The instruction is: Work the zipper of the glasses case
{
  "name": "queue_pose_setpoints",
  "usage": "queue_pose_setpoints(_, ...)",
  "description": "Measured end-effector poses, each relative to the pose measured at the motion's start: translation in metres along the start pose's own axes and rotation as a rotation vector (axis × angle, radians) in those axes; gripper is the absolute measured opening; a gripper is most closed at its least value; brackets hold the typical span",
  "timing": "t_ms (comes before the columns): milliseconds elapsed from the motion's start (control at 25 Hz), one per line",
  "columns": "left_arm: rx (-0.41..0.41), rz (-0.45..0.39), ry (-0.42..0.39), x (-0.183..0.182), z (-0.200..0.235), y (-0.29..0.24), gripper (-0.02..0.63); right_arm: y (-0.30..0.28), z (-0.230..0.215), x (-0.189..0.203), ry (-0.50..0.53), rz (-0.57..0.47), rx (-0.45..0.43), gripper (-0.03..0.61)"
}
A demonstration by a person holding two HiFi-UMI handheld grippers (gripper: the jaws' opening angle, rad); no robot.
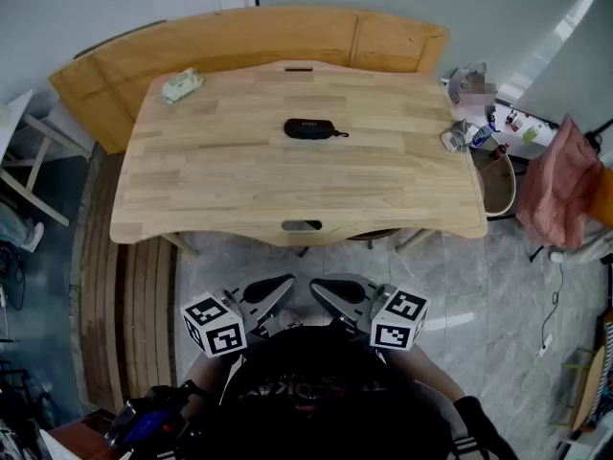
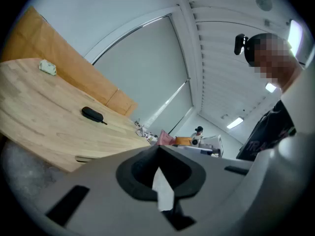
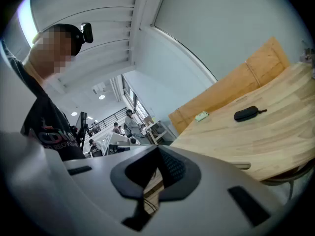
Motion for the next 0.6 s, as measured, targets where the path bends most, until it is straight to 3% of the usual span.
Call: queue_pose_setpoints(600,-0.003,-0.001,-0.003,-0.0006,-0.0012,0.0002,0.011,0.0005,0.0005,-0.0001,0.001,-0.001,-0.001,0.014)
Point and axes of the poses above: the fingertips, and each gripper's own axes: y backward along the fingers, z to its left, x out of its underside, the point moved 4 cm from there along y, backward along the fingers, and after that the axes turned 7 degrees about -z, right-handed, at the moved point
